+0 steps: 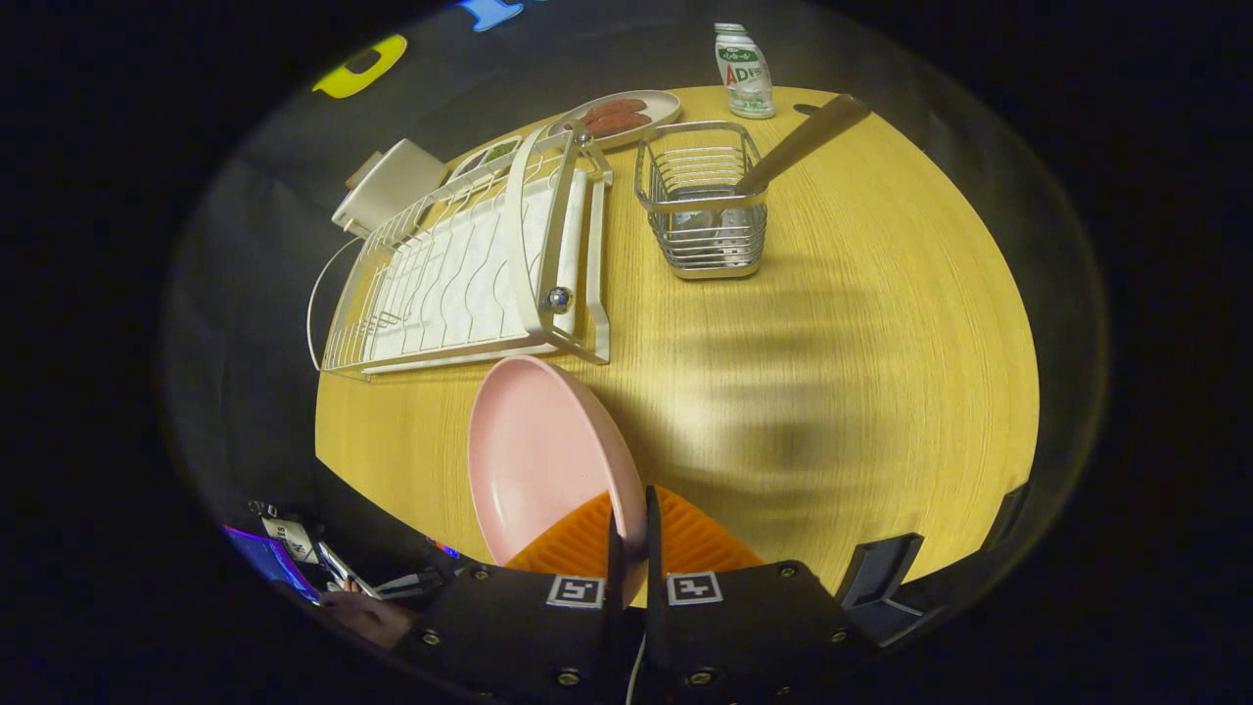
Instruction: Take the plate from the dish rack, then take the spoon from the basket and place it into the plate.
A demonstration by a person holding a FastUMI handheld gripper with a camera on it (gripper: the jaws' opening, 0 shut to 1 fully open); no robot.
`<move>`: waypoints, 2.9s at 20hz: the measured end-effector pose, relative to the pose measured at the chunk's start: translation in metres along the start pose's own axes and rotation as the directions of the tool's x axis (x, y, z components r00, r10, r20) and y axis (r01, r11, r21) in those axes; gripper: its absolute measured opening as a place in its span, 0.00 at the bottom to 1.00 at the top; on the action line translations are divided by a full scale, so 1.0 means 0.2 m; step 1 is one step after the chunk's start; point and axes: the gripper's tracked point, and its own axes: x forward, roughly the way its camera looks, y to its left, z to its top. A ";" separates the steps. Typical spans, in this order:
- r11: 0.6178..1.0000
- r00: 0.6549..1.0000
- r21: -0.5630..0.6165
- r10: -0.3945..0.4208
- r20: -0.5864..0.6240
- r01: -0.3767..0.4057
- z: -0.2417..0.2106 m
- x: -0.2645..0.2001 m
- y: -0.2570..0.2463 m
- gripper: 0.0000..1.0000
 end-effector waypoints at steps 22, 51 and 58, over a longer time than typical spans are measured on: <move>0.998 0.891 0.001 -0.056 0.450 0.062 0.28 -0.30 -0.29 0.18; 0.996 0.543 -0.082 0.052 0.838 0.030 0.98 -0.30 -0.33 0.45; 1.000 0.577 -0.024 0.031 0.816 -0.021 1.01 -0.27 -0.33 0.17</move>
